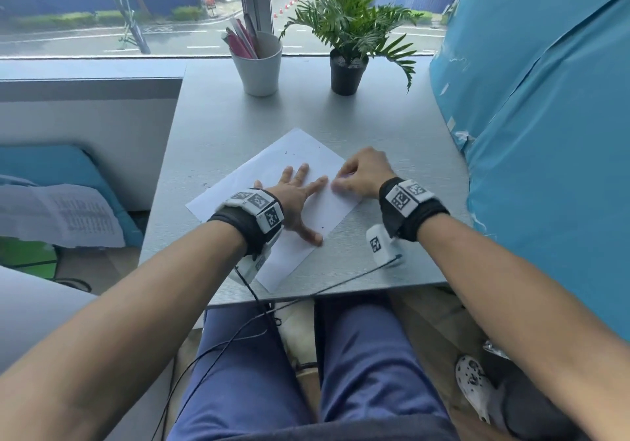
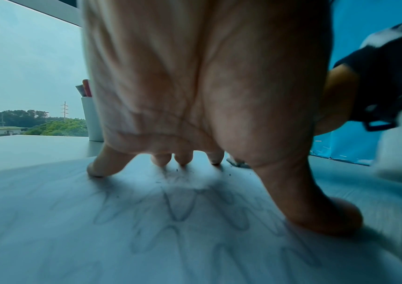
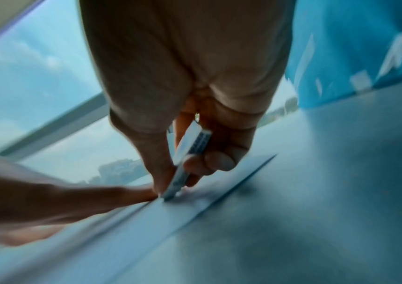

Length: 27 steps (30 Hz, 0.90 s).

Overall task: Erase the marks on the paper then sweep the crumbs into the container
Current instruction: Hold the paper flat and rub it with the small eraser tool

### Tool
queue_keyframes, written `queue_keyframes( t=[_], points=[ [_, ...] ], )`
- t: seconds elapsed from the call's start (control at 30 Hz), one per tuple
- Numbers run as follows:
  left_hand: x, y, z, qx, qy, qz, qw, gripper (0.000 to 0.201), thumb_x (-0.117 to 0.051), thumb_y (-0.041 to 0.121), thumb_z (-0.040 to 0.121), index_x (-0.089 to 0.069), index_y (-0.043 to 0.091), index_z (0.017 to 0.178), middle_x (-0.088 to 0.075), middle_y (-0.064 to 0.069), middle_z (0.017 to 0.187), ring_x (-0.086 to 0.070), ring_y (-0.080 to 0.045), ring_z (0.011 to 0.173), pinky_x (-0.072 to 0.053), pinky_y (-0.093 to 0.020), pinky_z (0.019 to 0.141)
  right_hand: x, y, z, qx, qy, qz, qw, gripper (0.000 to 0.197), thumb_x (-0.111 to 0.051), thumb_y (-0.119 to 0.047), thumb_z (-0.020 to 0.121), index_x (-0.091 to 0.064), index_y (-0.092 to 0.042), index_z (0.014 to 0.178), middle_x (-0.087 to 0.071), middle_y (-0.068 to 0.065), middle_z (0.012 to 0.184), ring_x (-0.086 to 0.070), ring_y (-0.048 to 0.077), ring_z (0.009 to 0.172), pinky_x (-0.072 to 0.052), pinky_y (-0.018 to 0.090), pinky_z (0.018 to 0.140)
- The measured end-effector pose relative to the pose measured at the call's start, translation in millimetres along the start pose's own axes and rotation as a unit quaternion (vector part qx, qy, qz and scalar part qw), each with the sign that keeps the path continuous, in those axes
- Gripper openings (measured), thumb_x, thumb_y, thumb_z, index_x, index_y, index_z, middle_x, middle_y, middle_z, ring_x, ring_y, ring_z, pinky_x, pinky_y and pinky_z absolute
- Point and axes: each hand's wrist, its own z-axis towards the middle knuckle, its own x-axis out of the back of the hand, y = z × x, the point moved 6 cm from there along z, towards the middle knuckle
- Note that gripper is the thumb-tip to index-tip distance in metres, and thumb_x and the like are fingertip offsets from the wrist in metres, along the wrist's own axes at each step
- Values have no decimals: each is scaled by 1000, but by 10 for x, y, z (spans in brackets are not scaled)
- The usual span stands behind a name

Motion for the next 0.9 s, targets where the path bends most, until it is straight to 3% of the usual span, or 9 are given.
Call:
queue_keyframes(
  t=[0.07,0.17,0.23,0.33,0.47,0.57,0.7,0.8,0.9],
  points=[
    [1,-5,-14,2,0,-2,1000,137,-81,72,58,15,48,152,32,8,160,24,-22,150,-7,-78,109,6,9,22,2,25,-4,1000,15,-76,-26,72,-80,-17,83,-76,-1,83,-66,8,80,-43,13,67],
    [1,-5,4,-4,-3,2,1000,137,-81,72,57,14,46,153,33,8,160,25,-22,149,-5,-78,109,-275,-222,-198,98,-68,-48,992,15,-77,-22,74,-80,-15,86,-76,0,86,-68,11,83,-52,20,74],
    [-3,-2,-3,-3,-5,1,1000,137,-81,72,57,15,47,153,32,9,160,25,-22,149,-6,-78,109,-171,-116,-88,61,-58,-38,996,16,-78,-24,73,-80,-15,87,-76,-1,85,-68,10,82,-53,21,75],
    [-4,0,-11,0,0,1,1000,138,-81,71,58,16,47,152,32,9,160,24,-22,149,-6,-78,109,24,26,23,4,21,-21,1000,18,-77,-27,73,-80,-16,88,-76,-2,85,-67,9,83,-47,16,73],
    [-11,-16,13,-14,-5,12,1000,139,-79,74,57,18,46,152,34,9,159,26,-22,149,-5,-78,108,-316,-196,-245,100,-111,-40,988,14,-80,-25,75,-79,-16,86,-71,-6,77,-64,9,76,-49,18,68],
    [4,-24,-33,-32,-5,9,999,135,-79,72,60,16,46,153,31,9,160,25,-22,149,-3,-78,109,-20,10,-36,47,-38,-32,998,17,-79,-26,75,-79,-16,88,-75,-2,85,-68,12,85,-53,23,80],
    [5,-124,-151,-60,-10,44,997,120,-68,73,72,13,41,155,26,5,163,20,-21,151,-1,-72,114,83,207,41,19,-8,-30,999,16,-76,-25,77,-79,-16,91,-75,2,89,-67,13,88,-49,19,79],
    [93,-156,-228,-56,50,116,990,96,-55,65,89,-3,24,160,6,-7,167,-1,-24,154,-5,-63,119,32,229,67,16,-27,-27,999,15,-76,-24,78,-78,-16,91,-73,2,88,-66,14,88,-44,17,75],
    [7,115,-348,-157,106,136,972,79,-42,55,99,-8,17,160,2,-6,167,-4,-19,154,-2,-51,123,40,227,103,9,-39,-27,999,15,-77,-25,78,-77,-17,91,-72,2,88,-64,13,86,-42,17,74]
  ],
)
